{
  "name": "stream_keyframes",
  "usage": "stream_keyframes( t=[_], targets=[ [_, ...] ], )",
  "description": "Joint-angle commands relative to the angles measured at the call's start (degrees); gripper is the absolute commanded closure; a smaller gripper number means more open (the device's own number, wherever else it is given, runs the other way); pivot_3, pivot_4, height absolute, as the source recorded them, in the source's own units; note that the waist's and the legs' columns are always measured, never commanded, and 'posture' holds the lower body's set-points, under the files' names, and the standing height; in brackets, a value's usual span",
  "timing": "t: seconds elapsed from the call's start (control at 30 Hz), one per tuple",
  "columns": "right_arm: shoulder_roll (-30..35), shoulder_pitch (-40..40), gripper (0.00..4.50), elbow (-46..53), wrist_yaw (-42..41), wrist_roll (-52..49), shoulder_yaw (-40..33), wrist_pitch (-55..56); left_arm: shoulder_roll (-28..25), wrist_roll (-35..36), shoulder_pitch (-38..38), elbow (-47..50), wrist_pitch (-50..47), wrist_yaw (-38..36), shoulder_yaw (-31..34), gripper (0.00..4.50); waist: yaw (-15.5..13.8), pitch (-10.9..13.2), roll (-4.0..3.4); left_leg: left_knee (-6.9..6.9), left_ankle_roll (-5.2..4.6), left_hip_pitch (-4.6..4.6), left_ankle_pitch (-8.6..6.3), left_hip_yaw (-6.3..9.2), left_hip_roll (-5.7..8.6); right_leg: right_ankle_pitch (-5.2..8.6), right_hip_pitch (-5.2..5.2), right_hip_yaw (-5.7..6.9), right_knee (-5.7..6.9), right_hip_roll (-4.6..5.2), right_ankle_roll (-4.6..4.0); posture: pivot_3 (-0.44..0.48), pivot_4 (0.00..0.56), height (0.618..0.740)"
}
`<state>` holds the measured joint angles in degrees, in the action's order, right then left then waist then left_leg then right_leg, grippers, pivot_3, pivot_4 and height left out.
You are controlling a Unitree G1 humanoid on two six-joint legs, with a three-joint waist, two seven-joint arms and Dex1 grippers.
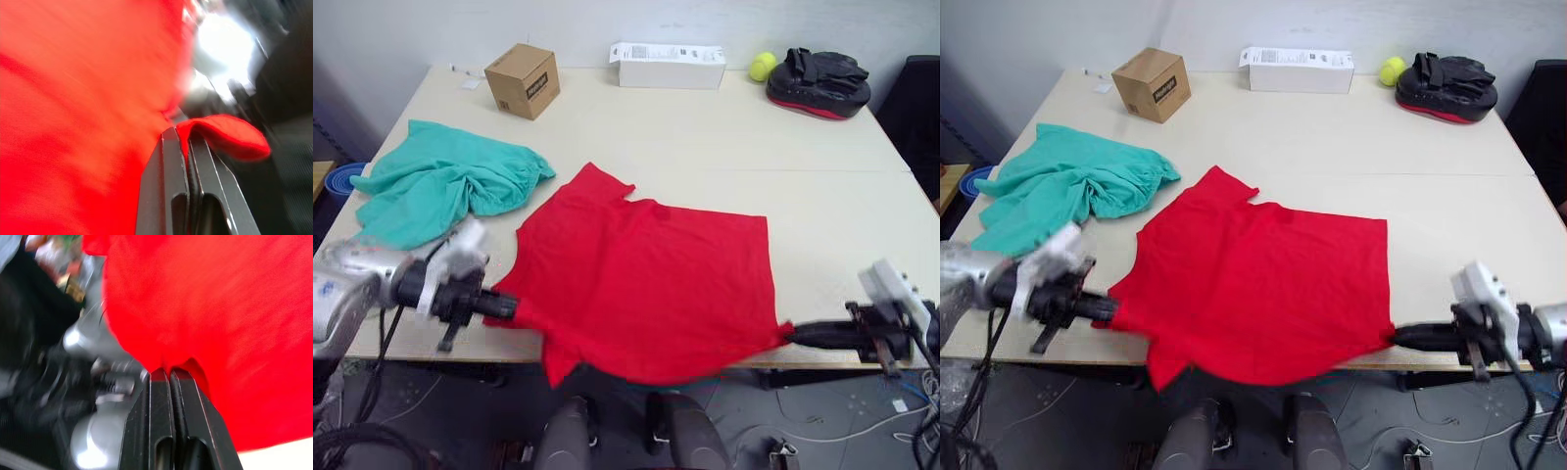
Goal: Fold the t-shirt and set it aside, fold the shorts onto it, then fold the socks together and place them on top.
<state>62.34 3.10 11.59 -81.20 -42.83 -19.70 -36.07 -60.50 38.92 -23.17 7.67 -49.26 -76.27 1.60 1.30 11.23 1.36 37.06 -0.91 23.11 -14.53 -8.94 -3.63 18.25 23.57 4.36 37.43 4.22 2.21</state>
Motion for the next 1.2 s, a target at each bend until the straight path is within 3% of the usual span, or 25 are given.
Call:
stream_keyframes(
  t=[0.03, 0.37, 0.83, 0.9, 1.0, 1.2],
  targets=[
    [-1.2, -7.2, 4.46, -6.3, 5.3, -0.7, 4.4, -8.4, 5.3, -3.5, -5.0, -6.9, -3.3, 7.6, -2.6, 4.50, 0.1, 0.0, 0.02, 0.02, 0.00, -0.02, -0.04, 0.00, 0.00, 0.00, -0.01, 0.01, 0.02, 0.00, 0.00, 0.000, 0.150, 0.740],
    [-2.6, -12.8, 4.46, -14.2, 10.1, 5.2, 11.4, -12.1, 12.9, -11.6, -8.1, -16.9, -4.0, 19.4, -4.5, 4.50, 0.2, 0.0, 0.05, 0.09, 0.45, 0.14, 0.14, -0.04, 0.00, 0.14, 0.21, -0.02, 0.26, -0.09, 0.23, 0.000, 0.150, 0.740],
    [-3.7, -13.1, 4.46, -14.7, 9.5, 9.2, 11.5, -6.2, 15.1, -10.8, -6.1, -15.7, -7.1, 22.7, -1.2, 4.50, 0.2, 0.0, 0.06, 0.07, 0.42, 0.07, 0.21, -0.03, 0.02, 0.02, 0.15, -0.02, 0.29, -0.02, 0.24, 0.000, 0.150, 0.740],
    [-3.2, -12.8, 4.50, -14.7, 9.0, 10.1, 11.7, -5.4, 14.4, -9.9, -5.6, -15.1, -8.0, 22.6, 0.4, 4.10, 0.3, 0.0, 0.06, 0.08, 0.42, 0.07, 0.21, -0.03, 0.02, 0.02, 0.15, -0.02, 0.29, -0.02, 0.24, 0.000, 0.150, 0.740],
    [-2.8, -12.0, 3.87, -14.6, 9.1, 11.8, 11.2, -3.0, 13.2, -7.9, -4.6, -13.2, -9.6, 22.3, 3.9, 3.33, 0.3, 0.0, 0.07, 0.07, 0.42, 0.07, 0.21, -0.03, 0.02, 0.02, 0.16, -0.02, 0.30, -0.02, 0.24, 0.000, 0.150, 0.740],
    [-1.1, -9.9, 1.88, -13.0, 7.6, 12.6, 6.5, 2.9, 10.5, -2.4, -3.0, -6.5, -11.9, 21.1, 12.2, 1.49, 0.2, 0.0, 0.07, 0.05, 0.45, 0.09, 0.21, -0.02, 0.02, 0.02, 0.17, -0.02, 0.29, -0.01, 0.24, 0.000, 0.150, 0.740]
  ],
)
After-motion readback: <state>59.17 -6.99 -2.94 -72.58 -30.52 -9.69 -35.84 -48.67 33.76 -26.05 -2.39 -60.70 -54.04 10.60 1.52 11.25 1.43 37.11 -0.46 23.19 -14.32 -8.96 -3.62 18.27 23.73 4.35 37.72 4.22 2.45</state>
